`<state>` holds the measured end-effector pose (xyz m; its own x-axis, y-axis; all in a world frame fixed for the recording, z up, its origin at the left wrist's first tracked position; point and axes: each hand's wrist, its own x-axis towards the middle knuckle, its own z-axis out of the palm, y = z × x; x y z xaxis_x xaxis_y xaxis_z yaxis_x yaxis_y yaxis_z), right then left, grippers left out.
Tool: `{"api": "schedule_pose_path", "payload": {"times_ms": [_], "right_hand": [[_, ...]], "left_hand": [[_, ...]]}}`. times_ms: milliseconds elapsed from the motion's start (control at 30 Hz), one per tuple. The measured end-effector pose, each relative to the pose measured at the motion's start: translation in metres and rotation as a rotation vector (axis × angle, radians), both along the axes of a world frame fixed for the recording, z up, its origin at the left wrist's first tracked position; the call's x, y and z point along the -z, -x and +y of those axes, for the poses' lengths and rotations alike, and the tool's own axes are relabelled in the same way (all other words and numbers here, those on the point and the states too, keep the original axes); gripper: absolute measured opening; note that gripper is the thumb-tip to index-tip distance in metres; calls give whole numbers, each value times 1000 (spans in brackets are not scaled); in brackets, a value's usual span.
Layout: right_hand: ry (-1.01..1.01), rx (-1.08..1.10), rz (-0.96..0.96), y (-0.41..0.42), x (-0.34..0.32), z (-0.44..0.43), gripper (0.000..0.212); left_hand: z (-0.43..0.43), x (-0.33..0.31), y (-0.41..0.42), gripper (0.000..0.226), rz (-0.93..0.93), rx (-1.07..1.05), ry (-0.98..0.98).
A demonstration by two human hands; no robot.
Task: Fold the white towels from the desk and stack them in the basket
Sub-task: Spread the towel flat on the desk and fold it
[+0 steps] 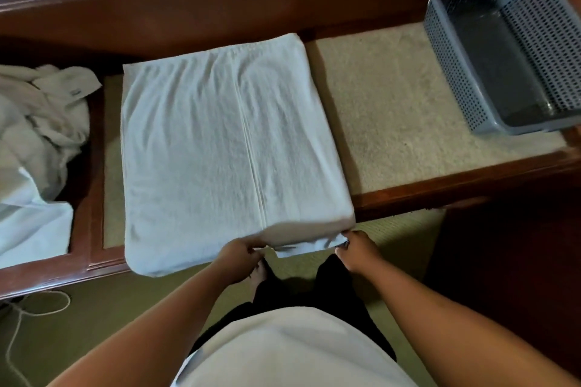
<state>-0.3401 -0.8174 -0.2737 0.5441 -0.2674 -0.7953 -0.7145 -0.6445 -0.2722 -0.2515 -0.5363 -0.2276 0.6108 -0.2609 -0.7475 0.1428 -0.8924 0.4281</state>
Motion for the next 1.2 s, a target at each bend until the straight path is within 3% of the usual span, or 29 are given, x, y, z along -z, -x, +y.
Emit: {"api": "schedule_pose_path", "payload": {"times_ms": [200,267,333,433,500,567,667,733,800,900,1000,1200], "right_hand": [[-43,-56,58,-1,7,0,52],[-10,106,-32,-4,17,1,37],[37,393,-157,-9,23,2,37],[-146,656,-128,-12,35,9,42],[-275,666,1,-6,42,18,26],[-264,613,32,3,47,22,11],[-242,561,70,20,48,24,26],[-304,575,128,30,49,28,21],[-302,624,68,37,53,28,15],[-126,559,-179,53,67,8,34],[-90,434,-204,60,42,3,17],[-198,551,-144,62,12,4,21]], "left_hand": [[17,-1,-4,25,-9,0,14],[24,-1,-3,23,-16,-32,22],[27,-3,-1,22,-27,-31,38],[21,-5,0,23,-24,7,102],[10,-8,-3,26,-16,0,162],[-3,-9,-6,35,-29,51,190],[-11,-10,-7,41,-38,134,191],[-5,-6,-5,39,-17,146,164],[5,-5,-3,32,-25,140,128],[16,-6,0,16,-56,124,78],[18,-3,2,6,-83,117,38],[-2,-4,0,28,-70,109,150]]}}
